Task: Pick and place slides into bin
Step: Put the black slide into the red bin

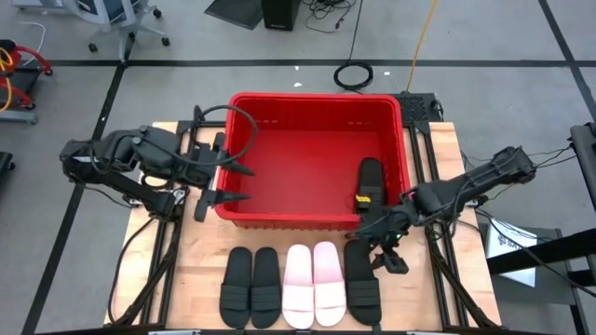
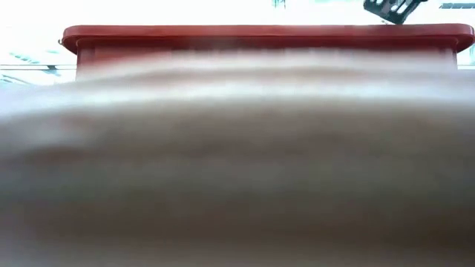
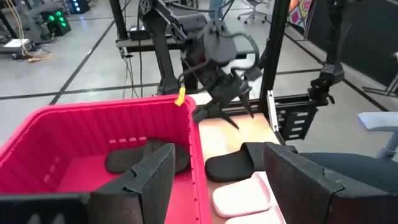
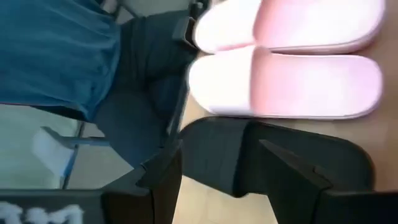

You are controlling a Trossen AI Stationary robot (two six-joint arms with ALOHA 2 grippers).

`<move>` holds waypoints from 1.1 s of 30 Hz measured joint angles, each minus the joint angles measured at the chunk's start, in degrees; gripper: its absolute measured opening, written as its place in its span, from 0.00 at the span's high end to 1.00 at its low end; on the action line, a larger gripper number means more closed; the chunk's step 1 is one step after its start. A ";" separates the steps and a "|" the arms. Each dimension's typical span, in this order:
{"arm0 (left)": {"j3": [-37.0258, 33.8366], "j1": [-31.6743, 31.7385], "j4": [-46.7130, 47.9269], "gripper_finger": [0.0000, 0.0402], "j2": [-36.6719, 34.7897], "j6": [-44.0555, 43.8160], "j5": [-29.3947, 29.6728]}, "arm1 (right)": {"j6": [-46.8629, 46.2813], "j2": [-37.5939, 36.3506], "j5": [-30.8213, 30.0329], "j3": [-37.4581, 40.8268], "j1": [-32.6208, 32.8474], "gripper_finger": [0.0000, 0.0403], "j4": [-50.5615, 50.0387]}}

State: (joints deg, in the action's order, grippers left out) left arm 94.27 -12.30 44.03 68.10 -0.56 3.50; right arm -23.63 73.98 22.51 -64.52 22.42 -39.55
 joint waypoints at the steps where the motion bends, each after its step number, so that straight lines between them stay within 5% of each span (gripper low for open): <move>1: 0.01 -0.04 0.04 0.40 0.20 0.00 -0.12 | -0.41 0.07 0.02 1.13 0.49 0.52 1.27; 18: 0.01 -0.23 0.42 0.40 1.72 0.17 -0.36 | 2.01 0.37 -1.67 4.55 3.30 0.52 4.40; 33: 0.01 -0.23 0.35 0.40 1.70 0.04 1.39 | 5.70 0.84 -11.04 4.53 7.92 0.52 5.01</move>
State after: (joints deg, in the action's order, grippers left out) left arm 94.28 -12.53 44.38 69.80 -0.51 4.89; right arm -17.93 74.82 11.47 -59.99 30.34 -34.54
